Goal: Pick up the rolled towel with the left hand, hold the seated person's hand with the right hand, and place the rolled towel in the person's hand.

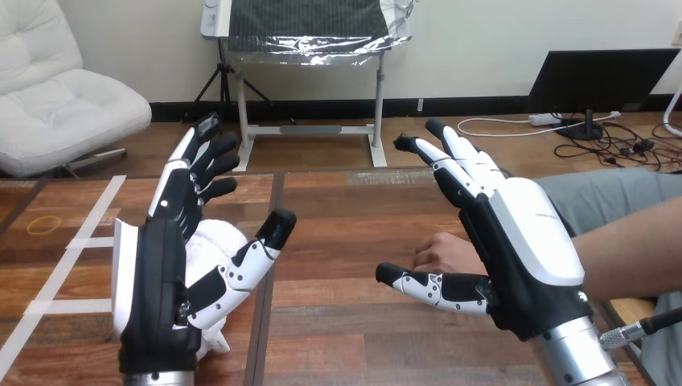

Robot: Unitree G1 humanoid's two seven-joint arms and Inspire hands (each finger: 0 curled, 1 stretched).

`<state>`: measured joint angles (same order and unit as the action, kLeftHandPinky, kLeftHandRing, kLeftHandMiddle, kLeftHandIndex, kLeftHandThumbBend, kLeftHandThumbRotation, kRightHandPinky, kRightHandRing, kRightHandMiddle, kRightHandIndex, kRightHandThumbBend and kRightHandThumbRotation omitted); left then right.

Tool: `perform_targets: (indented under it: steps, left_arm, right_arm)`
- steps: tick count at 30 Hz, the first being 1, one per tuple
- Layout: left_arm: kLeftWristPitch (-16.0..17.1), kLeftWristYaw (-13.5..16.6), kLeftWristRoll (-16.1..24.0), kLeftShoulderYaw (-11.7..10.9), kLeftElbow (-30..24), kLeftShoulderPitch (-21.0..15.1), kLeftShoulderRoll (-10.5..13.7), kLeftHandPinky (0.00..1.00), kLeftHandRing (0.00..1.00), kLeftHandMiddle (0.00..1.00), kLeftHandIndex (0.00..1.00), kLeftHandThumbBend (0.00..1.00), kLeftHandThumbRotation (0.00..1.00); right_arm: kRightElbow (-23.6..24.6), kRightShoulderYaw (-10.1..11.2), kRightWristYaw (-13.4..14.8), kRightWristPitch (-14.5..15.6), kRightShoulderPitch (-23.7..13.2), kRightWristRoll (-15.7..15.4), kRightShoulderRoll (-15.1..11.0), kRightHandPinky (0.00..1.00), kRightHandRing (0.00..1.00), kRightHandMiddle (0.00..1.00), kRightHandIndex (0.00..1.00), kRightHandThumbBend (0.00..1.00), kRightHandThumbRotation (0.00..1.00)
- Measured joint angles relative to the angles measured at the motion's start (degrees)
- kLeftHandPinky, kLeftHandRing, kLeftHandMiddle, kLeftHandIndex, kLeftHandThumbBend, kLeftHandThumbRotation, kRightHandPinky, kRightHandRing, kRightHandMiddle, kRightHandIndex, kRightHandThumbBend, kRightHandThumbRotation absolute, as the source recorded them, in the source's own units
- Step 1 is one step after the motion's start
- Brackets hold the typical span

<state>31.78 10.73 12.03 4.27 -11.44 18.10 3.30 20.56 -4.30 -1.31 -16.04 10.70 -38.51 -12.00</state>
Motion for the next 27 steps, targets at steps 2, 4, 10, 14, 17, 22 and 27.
perform_targets:
  steps: [2, 4, 10, 14, 17, 22, 27]
  left_arm:
    - [-0.43, -0.02, 0.01, 0.02, -0.18, 0.23, 0.35, 0.77, 0.82, 0.84, 0.88, 0.69, 0.38]
    - [-0.86, -0.03, 0.03, 0.04, -0.24, 0.6, 0.7, 0.77, 0.82, 0.84, 0.88, 0.7, 0.38]
    - [-2.08, 0.01, 0.19, 0.26, -0.29, 2.13, 1.62, 0.78, 0.83, 0.84, 0.88, 0.72, 0.39]
    - [-3.13, 0.13, 0.43, 0.45, -0.43, 3.46, 1.96, 0.78, 0.83, 0.84, 0.88, 0.72, 0.39]
    - [-3.94, 0.17, 1.02, 0.72, -0.68, 4.64, 2.17, 0.79, 0.84, 0.84, 0.89, 0.73, 0.41]
    - [-5.32, 0.27, 2.38, 1.31, -1.02, 5.85, 2.63, 0.79, 0.84, 0.85, 0.89, 0.74, 0.42]
    - [-6.45, 0.97, 4.44, 1.7, -1.84, 6.64, 2.8, 0.78, 0.84, 0.85, 0.89, 0.75, 0.42]
  right_arm:
    - [0.22, 0.0, -0.13, 0.21, 0.0, 0.0, -0.17, 1.0, 1.0, 1.0, 0.89, 0.74, 0.13]
    - [0.51, 0.0, -0.31, 0.44, -0.02, 0.0, -0.43, 0.99, 1.0, 1.0, 0.89, 0.74, 0.13]
    - [1.78, 0.02, -0.87, 1.22, -0.06, 0.0, -1.58, 0.98, 1.0, 1.0, 0.89, 0.75, 0.12]
    - [2.57, 0.08, -1.28, 1.81, -0.11, 0.15, -2.04, 0.98, 1.0, 1.0, 0.89, 0.75, 0.11]
    - [3.05, 0.11, -1.42, 2.14, -0.13, 0.3, -2.06, 0.98, 1.0, 1.0, 0.89, 0.75, 0.1]
    - [3.58, 0.09, -1.49, 2.28, -0.18, 0.36, -2.07, 0.97, 1.0, 1.0, 0.89, 0.74, 0.11]
    - [3.87, 0.07, -1.49, 2.28, -0.18, 0.36, -2.07, 0.97, 1.0, 1.0, 0.9, 0.73, 0.12]
